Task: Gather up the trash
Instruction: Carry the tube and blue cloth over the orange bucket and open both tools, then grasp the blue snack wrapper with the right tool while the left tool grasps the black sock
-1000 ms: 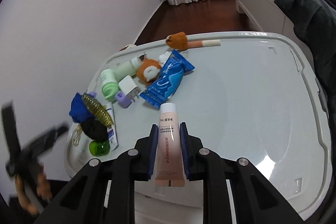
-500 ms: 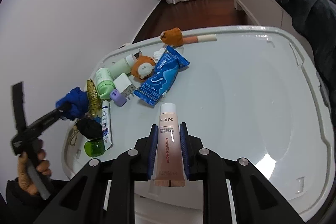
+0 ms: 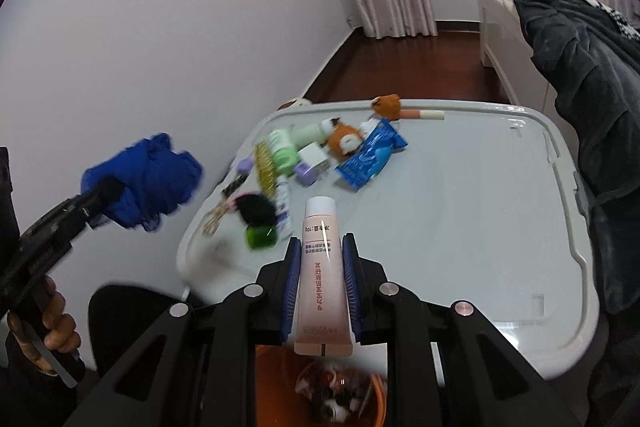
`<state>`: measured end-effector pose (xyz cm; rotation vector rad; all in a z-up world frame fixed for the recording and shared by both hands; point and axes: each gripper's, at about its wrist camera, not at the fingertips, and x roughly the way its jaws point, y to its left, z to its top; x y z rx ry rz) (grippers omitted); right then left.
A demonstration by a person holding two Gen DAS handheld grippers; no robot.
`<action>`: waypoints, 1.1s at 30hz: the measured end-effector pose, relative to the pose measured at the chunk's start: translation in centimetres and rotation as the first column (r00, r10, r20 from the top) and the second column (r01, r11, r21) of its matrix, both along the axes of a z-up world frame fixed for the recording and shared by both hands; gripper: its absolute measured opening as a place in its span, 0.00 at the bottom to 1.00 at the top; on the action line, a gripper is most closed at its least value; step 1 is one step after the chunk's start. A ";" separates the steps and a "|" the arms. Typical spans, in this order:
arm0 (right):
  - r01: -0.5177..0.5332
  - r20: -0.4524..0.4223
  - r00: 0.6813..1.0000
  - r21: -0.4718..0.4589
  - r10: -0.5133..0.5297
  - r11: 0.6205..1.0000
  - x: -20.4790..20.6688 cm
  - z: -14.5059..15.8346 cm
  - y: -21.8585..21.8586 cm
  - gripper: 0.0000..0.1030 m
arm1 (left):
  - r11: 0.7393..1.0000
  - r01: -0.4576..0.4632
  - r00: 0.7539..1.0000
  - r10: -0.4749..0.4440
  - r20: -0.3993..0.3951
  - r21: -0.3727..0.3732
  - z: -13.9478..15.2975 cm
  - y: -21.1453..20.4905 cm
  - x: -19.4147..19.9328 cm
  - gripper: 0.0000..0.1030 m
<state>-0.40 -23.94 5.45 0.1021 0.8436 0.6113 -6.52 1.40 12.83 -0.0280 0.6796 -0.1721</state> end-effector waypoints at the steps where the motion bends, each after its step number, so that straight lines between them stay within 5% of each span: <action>1: -0.007 0.001 1.000 -0.011 0.007 1.000 -0.7 0.0 -0.1 0.20 | 1.000 0.009 1.000 -0.009 -0.011 0.001 -0.5 -0.3 -0.9 0.18; 14: -0.109 -0.180 0.980 -0.133 0.084 0.985 -8.8 -7.4 0.1 0.21 | 0.991 0.127 0.960 -0.115 -0.255 0.034 -8.6 -3.6 -8.0 0.20; 16: -0.133 -0.224 0.970 -0.158 0.096 0.978 -8.9 -9.3 0.5 0.25 | 0.990 0.134 0.940 -0.116 -0.320 0.035 -10.1 -3.8 -7.9 0.42; 18: -0.143 -0.260 0.961 -0.172 0.095 0.975 -8.8 -10.9 0.7 0.64 | 0.992 0.123 0.926 -0.102 -0.364 0.037 -11.2 -3.8 -7.6 0.64; 21: -0.134 -0.281 0.957 -0.198 0.075 0.971 -8.1 -12.5 0.6 0.62 | 0.994 0.102 0.906 -0.082 -0.414 0.025 -12.4 -3.2 -6.9 0.68; 28: -0.066 -0.222 0.974 -0.138 0.034 0.988 -5.3 -10.5 -1.1 0.62 | 0.996 -0.004 0.947 0.031 -0.320 0.087 -10.6 -1.5 -2.4 0.77; 33: -0.013 -0.177 0.984 -0.083 -0.002 0.996 -2.5 -9.0 -2.1 0.62 | 0.982 -0.178 0.931 0.187 -0.313 0.058 -11.0 0.6 5.3 0.77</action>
